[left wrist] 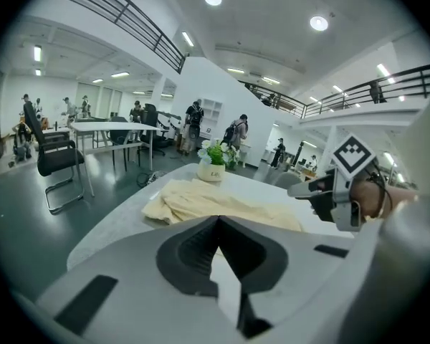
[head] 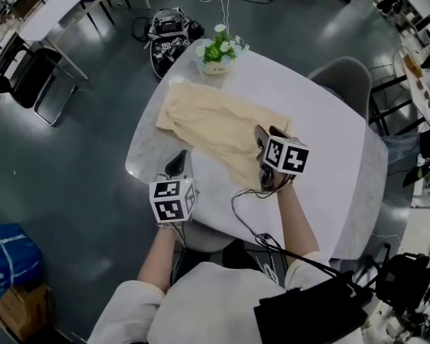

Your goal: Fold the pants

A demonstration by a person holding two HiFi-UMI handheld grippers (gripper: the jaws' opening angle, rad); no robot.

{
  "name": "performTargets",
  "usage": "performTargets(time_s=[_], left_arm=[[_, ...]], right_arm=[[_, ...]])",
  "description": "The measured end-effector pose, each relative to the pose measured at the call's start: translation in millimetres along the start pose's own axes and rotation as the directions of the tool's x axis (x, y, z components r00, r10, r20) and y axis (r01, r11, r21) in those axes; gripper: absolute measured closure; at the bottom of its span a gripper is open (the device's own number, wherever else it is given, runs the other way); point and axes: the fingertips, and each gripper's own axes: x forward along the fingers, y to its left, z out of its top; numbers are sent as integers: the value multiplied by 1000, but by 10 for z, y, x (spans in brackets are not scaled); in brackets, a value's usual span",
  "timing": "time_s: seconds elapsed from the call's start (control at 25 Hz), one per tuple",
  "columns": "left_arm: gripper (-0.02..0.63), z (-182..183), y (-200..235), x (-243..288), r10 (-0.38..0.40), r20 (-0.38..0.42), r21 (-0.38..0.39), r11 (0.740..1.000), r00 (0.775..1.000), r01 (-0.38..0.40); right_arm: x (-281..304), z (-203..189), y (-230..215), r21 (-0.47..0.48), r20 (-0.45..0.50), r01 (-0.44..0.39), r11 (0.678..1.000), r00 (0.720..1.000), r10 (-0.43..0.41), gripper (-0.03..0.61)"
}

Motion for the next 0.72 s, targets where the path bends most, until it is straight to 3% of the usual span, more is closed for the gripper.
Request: performTargets(time_s=[0.4, 0.72], left_arm=[[609, -308, -731, 210, -46, -45, 32, 998, 998, 47], [609, -673, -953, 358, -39, -98, 36, 998, 994, 43]], right_arm=[[-340, -505, -941, 69, -41, 86, 994, 996, -83, 400], [-237, -890, -1336, 98, -97, 101, 990, 991, -91, 402]])
